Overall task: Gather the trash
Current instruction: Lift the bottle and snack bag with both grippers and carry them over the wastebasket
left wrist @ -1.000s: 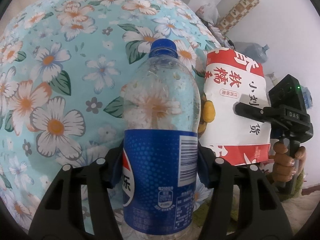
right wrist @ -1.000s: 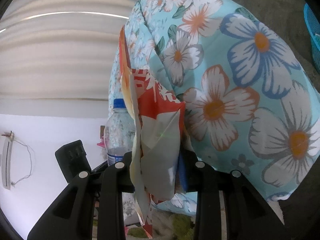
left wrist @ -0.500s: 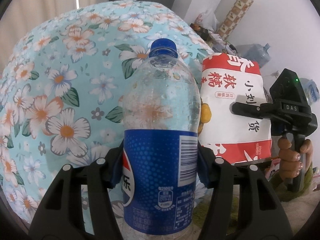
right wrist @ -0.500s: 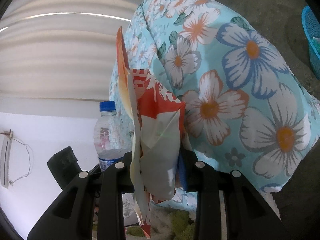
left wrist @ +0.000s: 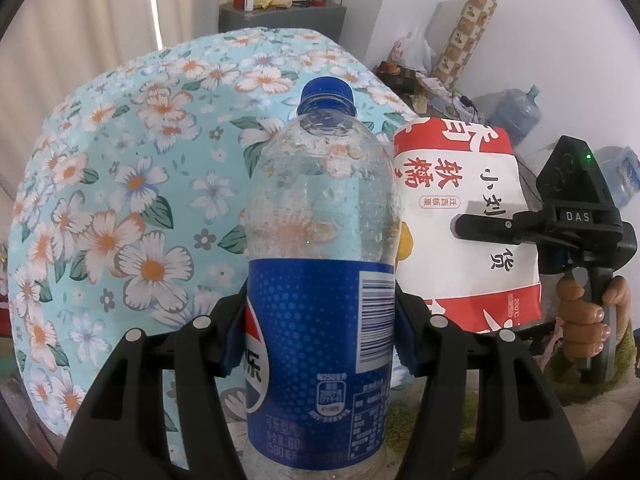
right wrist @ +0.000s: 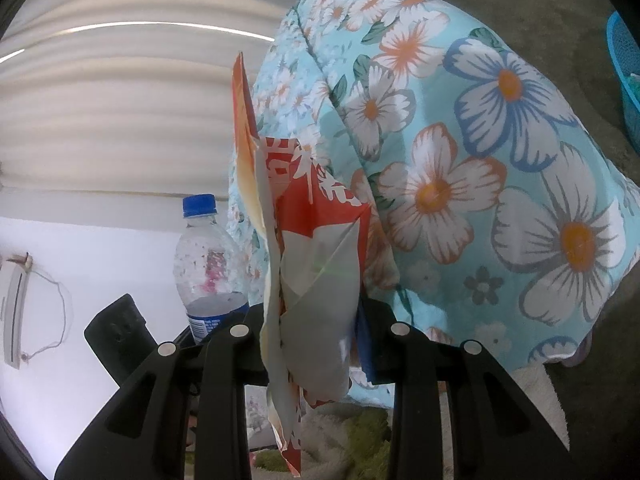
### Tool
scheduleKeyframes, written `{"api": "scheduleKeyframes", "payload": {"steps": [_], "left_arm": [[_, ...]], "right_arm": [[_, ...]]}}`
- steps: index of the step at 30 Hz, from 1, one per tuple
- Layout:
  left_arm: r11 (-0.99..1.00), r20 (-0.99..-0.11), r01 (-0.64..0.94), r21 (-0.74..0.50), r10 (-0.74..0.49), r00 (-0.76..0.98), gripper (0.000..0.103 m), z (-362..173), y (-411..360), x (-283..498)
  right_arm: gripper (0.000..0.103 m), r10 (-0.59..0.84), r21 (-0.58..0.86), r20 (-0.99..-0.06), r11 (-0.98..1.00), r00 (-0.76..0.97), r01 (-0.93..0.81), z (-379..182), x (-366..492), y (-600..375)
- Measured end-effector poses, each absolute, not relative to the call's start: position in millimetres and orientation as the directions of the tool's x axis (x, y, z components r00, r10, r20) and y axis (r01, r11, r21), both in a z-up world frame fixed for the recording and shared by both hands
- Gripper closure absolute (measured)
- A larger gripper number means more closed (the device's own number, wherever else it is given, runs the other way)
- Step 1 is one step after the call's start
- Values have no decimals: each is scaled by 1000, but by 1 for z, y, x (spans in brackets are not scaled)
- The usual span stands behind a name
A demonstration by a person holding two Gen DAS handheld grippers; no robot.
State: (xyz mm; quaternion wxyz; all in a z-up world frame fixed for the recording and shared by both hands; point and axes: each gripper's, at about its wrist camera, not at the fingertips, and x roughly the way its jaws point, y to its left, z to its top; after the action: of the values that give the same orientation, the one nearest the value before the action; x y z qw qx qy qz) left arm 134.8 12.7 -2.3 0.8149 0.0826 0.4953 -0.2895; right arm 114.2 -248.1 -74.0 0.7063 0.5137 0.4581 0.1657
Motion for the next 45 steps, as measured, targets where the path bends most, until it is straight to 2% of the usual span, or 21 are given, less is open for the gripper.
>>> {"api": "scheduleKeyframes", "payload": {"steps": [19,29,33,38,42,45], "left_arm": [[780,-788,620,-83,-432,439,47,28,-11,87],[680,-741,713,-173,-566,361,47,46,-66,89],[609,-749,763,-218,-606,269,47,52,-122,99],[497,-766,823,-276,-630,124,47,44,-218,115],[431,-809,832,-349,-586,-36,47,7,-317,135],[424,-866,848,-317,-494,-77,47,-41,-385,149]], "right_arm": [[73,656,882,-445,441,610,170,-50,59,-256],[73,550,875,-440,440,710,201,-41,12,-295],[73,476,888,-419,394,773,239,-44,-8,-338],[73,240,871,-473,273,847,409,-71,-54,-426],[73,92,811,-580,150,809,565,-117,-81,-481],[72,77,792,-610,59,789,607,-161,-84,-510]]}}
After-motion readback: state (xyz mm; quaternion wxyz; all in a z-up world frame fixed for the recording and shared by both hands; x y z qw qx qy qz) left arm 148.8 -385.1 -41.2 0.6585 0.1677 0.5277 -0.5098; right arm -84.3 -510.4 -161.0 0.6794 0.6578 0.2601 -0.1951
